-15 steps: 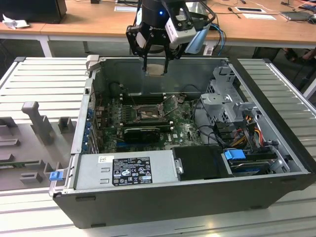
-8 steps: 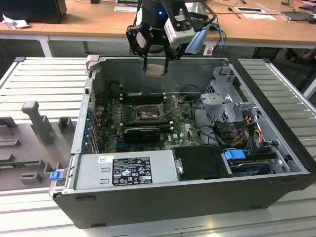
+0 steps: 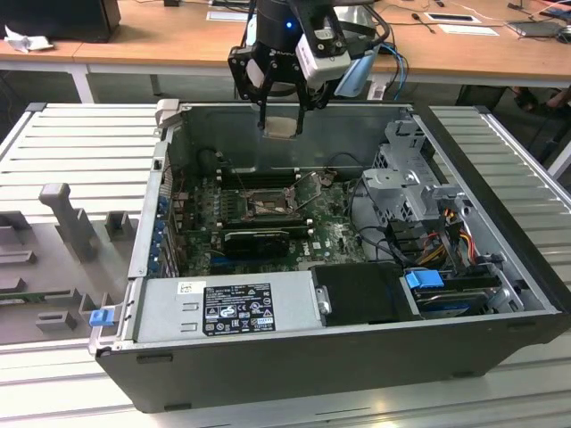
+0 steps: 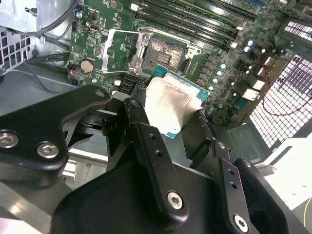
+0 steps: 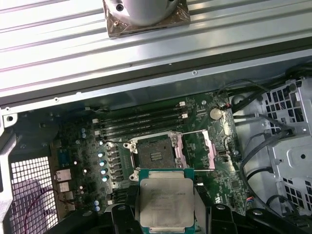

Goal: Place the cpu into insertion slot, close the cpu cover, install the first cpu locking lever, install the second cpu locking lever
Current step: 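Place the cpu into insertion slot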

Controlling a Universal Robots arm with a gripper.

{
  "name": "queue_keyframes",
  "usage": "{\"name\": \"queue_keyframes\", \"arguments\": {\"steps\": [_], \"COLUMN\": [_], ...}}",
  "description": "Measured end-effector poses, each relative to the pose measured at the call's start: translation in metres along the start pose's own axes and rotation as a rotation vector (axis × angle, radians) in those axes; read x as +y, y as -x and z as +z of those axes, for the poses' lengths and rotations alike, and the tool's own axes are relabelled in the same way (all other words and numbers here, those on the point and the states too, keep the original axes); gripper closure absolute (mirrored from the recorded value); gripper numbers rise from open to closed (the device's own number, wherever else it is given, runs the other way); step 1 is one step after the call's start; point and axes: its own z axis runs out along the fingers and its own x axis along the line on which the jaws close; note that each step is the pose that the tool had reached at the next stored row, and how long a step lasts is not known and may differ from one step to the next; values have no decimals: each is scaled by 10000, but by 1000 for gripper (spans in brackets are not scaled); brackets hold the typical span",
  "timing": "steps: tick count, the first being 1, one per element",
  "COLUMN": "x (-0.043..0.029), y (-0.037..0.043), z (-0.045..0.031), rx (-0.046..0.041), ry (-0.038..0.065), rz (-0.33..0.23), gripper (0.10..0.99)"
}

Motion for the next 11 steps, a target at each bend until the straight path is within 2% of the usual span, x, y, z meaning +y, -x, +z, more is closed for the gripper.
{"name": "queue_keyframes", "arguments": {"steps": [11], "x": [-1], "y": [0], "z": [9], "rx": [-15], "ry": [1], "rz": [173], "gripper": [553]}}
